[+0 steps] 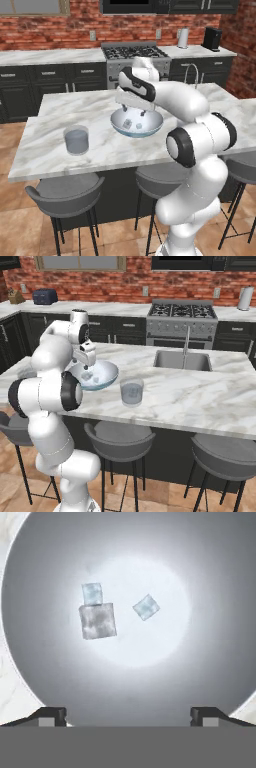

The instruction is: There are four ice cubes in the ice bowl. Place two ice cubes in each glass of water.

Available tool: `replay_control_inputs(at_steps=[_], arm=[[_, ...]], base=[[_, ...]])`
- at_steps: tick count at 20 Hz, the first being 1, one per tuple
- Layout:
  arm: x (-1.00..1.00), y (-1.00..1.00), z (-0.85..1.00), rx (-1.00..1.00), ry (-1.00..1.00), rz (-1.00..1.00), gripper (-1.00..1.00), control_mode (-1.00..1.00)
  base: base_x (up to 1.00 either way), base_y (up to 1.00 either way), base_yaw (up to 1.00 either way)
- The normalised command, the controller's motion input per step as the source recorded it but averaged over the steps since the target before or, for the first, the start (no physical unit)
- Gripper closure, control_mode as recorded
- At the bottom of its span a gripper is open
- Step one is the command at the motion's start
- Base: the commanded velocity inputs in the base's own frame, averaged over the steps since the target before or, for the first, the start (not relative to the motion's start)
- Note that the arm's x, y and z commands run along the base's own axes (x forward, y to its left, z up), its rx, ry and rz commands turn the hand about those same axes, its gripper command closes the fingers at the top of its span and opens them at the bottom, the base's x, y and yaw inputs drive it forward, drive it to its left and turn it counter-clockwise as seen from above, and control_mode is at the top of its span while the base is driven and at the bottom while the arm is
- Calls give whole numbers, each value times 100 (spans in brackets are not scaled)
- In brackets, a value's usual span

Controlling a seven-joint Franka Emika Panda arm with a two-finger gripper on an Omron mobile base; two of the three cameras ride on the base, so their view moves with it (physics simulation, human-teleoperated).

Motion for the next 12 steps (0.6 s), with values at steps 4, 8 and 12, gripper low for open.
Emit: replay_control_inputs(at_steps=[4,8,12], arm=[[17,3,-31,0,16,-17,-100,-100],[0,-4,-25,0,13,-10,-100,-100],[0,0,-17,0,6,-6,-100,-100]], base=[[0,0,0],[0,0,0],[0,0,0]])
